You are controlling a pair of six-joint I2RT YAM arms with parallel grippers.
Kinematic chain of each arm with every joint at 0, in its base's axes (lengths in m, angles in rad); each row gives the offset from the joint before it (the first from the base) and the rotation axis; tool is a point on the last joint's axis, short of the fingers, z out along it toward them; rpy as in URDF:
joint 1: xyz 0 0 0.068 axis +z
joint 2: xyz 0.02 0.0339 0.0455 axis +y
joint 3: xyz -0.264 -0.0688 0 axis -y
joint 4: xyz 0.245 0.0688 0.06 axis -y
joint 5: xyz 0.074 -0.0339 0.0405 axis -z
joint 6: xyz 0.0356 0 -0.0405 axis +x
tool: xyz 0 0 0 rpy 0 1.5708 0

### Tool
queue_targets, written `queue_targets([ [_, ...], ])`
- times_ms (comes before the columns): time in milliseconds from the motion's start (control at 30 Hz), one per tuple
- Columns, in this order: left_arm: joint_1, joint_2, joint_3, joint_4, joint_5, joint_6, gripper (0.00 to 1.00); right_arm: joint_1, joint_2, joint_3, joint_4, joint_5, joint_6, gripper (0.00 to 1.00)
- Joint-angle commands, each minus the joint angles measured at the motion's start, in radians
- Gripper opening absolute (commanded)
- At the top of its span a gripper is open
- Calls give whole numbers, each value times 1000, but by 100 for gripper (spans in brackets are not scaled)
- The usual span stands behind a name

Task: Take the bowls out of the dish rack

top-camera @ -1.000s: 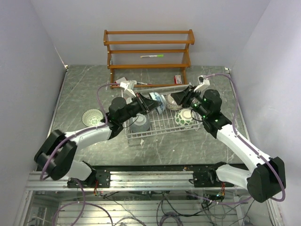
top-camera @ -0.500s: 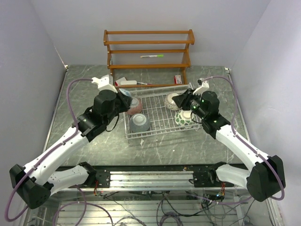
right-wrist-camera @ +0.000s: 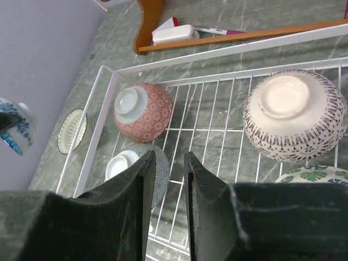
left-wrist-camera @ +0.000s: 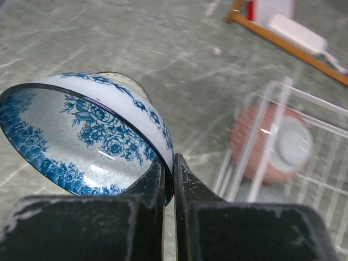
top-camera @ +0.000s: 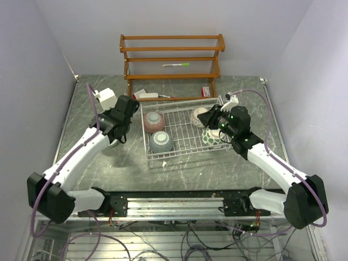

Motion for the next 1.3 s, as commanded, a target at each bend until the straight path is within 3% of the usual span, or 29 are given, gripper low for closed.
queue_targets([
  [0,133,41,16,41,57,56,7,-5,12,2,19,6,-14,28],
  [200,247,102,12,90,167,109,7,-6,12,1,2,26,-33,28],
  [500,280,213,-35,153,291,123,7,-6,25,-5,16,17,-27,28],
  [1133,306,280,-89,175,301,113,7,-7,4,-19,2,36,-36,28],
  [1267,312,287,-86,176,315,118,11,-8,3,-24,1,39,-36,28],
])
